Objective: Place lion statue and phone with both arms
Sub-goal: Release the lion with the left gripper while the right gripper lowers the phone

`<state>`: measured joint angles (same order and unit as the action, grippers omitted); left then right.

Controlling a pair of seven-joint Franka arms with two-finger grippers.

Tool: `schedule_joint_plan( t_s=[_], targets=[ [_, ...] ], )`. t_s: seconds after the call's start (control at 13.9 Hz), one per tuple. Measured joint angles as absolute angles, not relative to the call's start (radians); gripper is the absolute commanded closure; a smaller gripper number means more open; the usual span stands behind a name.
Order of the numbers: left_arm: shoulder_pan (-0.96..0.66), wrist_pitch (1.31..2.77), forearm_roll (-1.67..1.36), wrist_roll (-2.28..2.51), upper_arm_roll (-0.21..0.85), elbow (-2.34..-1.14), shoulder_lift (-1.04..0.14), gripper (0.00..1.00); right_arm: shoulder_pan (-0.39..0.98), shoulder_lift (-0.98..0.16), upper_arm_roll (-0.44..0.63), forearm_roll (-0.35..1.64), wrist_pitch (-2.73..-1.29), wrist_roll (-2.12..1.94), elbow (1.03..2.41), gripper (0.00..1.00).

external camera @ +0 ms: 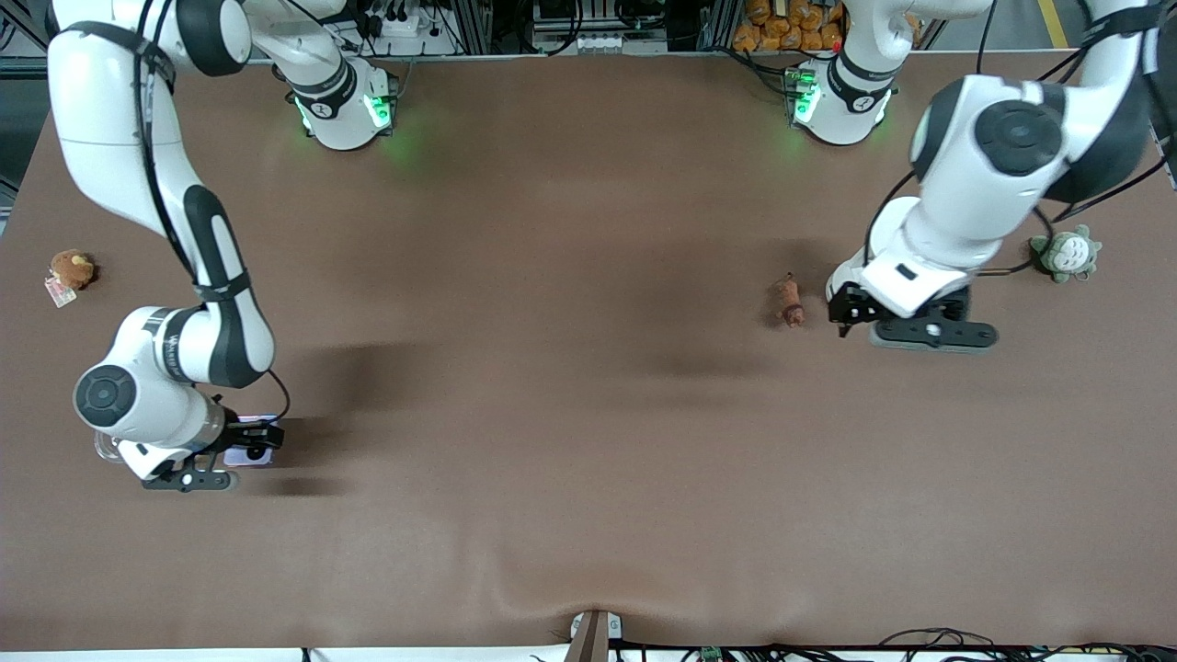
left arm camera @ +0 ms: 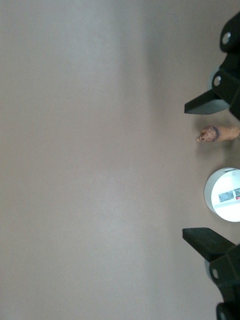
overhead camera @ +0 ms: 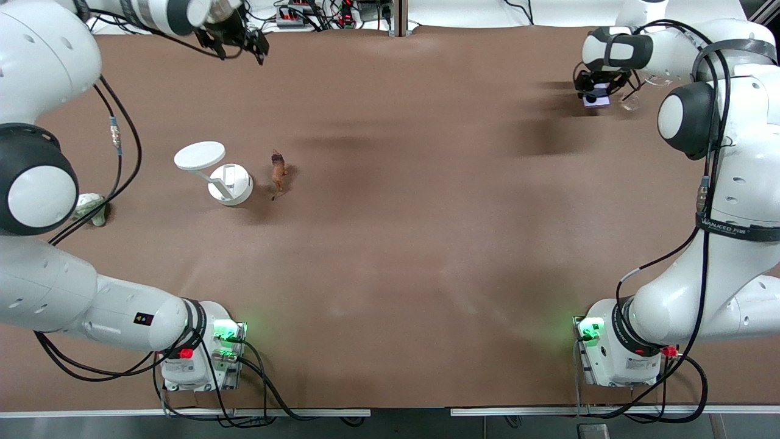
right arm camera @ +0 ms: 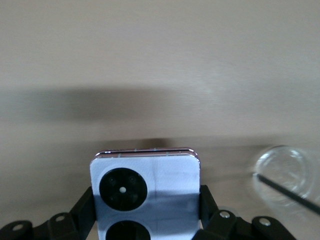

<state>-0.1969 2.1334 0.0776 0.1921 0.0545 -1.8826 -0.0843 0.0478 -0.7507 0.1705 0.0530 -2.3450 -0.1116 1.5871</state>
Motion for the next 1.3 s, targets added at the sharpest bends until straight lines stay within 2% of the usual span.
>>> schedule_joint_plan(
  t_s=[0.22, 0.5, 0.65, 0.79, 0.86, 0.94, 1.01, 1.3],
  targets=[
    [-0.144, 2.032, 0.014, 0.153, 0.052, -1.750, -0.128, 0.00, 0.041, -0.768, 0.167, 0.053, -2.358, -0.120, 1.584, 0.72],
    [-0.119, 1.798, -0.017, 0.160, 0.051, -1.472, -0.259, 0.00, 0.042, -0.778, 0.163, 0.053, -2.372, -0.121, 1.583, 0.71],
    [-0.100, 1.760, -0.022, 0.160, 0.053, -1.417, -0.270, 0.00, 0.042, -0.786, 0.163, 0.053, -2.388, -0.121, 1.582, 0.69],
    [-0.100, 1.681, -0.032, 0.160, 0.057, -1.400, -0.248, 0.00, 0.042, -0.796, 0.163, 0.053, -2.401, -0.120, 1.582, 0.61],
    [-0.100, 1.662, -0.036, 0.162, 0.058, -1.399, -0.236, 0.00, 0.042, -0.799, 0.163, 0.053, -2.406, -0.120, 1.582, 0.38],
    [-0.099, 1.652, -0.036, 0.164, 0.057, -1.398, -0.225, 0.00, 0.042, -0.799, 0.163, 0.053, -2.406, -0.120, 1.582, 0.07],
    [-0.095, 1.639, -0.036, 0.165, 0.056, -1.394, -0.216, 0.00, 0.042, -0.799, 0.163, 0.053, -2.407, -0.120, 1.581, 0.00],
    [-0.053, 1.594, -0.036, 0.165, 0.055, -1.367, -0.131, 0.00, 0.042, -0.799, 0.163, 0.053, -2.412, -0.120, 1.581, 0.00]
  ],
)
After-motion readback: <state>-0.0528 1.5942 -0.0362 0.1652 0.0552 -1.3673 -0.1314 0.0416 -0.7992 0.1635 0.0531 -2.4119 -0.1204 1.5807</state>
